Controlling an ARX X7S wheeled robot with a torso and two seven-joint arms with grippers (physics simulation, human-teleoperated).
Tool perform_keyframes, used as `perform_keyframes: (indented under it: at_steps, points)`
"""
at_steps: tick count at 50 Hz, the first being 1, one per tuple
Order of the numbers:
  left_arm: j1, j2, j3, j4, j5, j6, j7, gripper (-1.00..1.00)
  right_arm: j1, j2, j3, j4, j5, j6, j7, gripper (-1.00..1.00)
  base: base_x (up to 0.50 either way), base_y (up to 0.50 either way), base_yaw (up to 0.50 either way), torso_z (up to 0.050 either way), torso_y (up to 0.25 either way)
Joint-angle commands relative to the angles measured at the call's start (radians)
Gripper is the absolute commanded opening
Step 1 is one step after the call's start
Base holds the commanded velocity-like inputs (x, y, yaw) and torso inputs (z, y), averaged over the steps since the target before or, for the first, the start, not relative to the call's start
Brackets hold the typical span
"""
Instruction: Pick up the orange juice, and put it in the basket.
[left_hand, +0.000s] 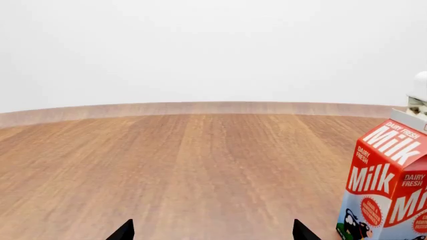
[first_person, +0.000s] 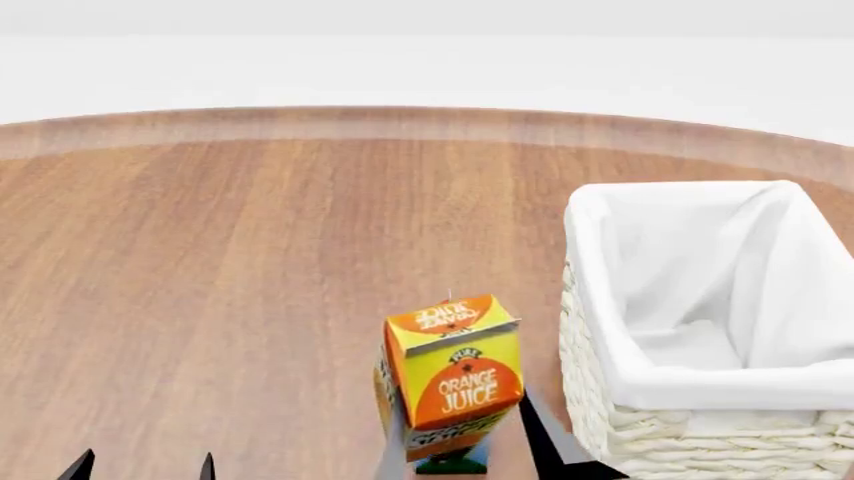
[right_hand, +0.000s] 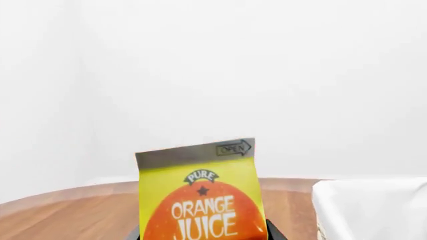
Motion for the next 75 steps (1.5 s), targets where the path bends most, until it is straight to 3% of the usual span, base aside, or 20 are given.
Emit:
perform_keyframes:
  at_steps: [1,43,75]
  points:
    - [-0.001,-0.002,0.003,0.0,-0.002,0.001,-0.002,1.0,0.021,0.015,0.046,-0.063,-0.002,0.032,0.013,-1.0,0.0,0.0,0.0,0.0,0.0]
    - [-0.004,-0.009,0.013,-0.002,-0.009,0.005,-0.01,1.0,0.172,0.133,0.322,-0.251,0.309,0.194,0.196,-1.0,0.0,0.0,0.0,0.0,0.001]
    - [-0.006,-0.014,0.02,-0.002,-0.014,0.007,-0.016,1.0,0.187,0.185,0.44,-0.184,0.376,0.135,0.23,-1.0,0.0,0.0,0.0,0.0,0.001]
